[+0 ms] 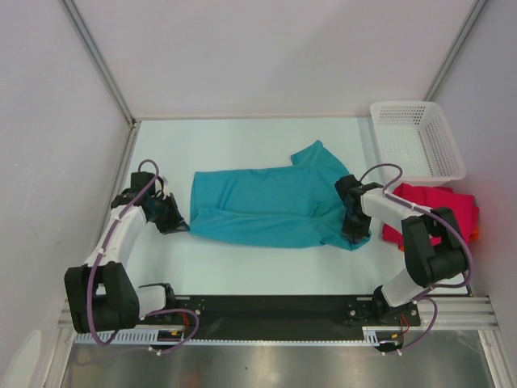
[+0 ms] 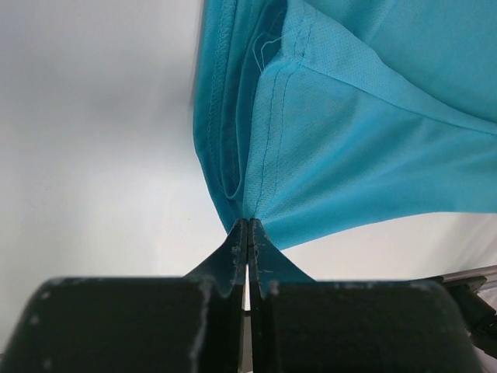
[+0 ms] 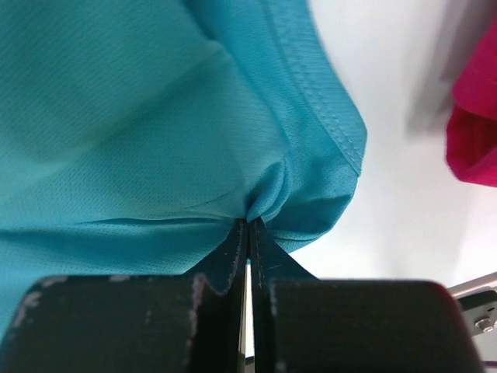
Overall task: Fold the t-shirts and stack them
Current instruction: Fold the flattened tshirt in 1/3 of the way
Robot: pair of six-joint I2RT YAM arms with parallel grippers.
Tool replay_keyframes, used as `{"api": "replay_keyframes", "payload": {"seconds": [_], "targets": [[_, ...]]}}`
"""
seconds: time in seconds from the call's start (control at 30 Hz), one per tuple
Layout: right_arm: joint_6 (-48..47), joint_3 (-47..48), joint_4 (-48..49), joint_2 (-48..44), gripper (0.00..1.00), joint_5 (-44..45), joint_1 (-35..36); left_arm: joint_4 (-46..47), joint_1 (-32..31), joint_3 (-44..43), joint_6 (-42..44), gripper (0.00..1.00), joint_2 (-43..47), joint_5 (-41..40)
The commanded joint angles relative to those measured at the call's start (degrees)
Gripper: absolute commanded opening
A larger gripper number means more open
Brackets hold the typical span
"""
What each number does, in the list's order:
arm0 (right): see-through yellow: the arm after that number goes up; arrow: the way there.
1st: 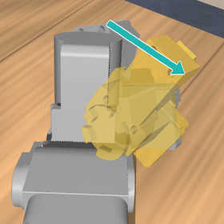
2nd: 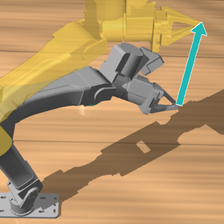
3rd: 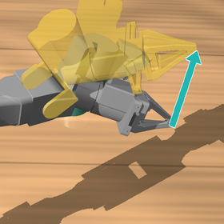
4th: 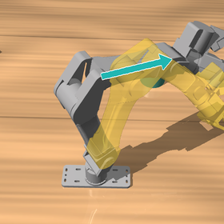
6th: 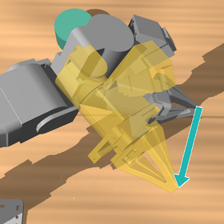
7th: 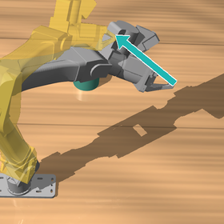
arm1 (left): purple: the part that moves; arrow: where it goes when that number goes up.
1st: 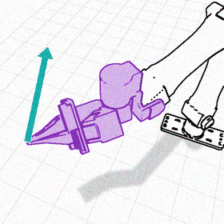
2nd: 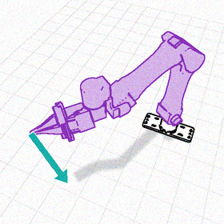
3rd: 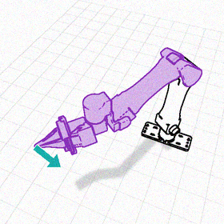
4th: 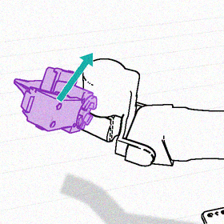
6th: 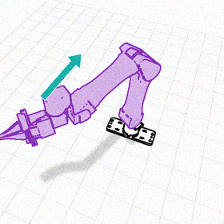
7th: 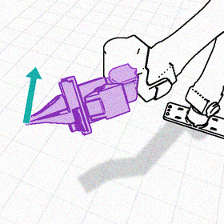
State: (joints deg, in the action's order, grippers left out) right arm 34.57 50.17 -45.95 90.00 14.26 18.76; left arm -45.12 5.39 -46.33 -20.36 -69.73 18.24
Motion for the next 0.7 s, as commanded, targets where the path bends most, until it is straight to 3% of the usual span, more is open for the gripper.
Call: {"api": "replay_keyframes", "payload": {"seconds": [0.0,0.2,0.5,0.6,0.63,0.67], "targets": [[2.1,-1.0,-1.9,-2.1,0.0,5.1,-1.6,0.9,2.5,-2.4,1.3,0.0,0.1,-0.3],[2.1,-1.5,-1.3,-5.4,0.0,4.5,-5.5,1.1,8.4,-2.1,0.9,0.0,2.0,0.5],[0.9,-1.6,-0.6,-5.2,0.0,2.6,-6.7,1.5,9.1,-1.7,1.0,0.0,1.6,3.3],[0.5,-1.4,-0.5,-5.4,0.07,1.5,-6.7,1.4,9.0,-1.6,1.4,0.1,1.7,4.3],[0.4,-1.2,-0.7,-5.4,0.09,1.1,-6.6,1.4,9.1,-1.6,1.5,0.23,1.7,5.5],[0.2,-0.9,-1.0,-5.6,0.14,0.7,-6.5,1.4,9.0,-1.6,1.6,0.28,1.7,5.8]]}}
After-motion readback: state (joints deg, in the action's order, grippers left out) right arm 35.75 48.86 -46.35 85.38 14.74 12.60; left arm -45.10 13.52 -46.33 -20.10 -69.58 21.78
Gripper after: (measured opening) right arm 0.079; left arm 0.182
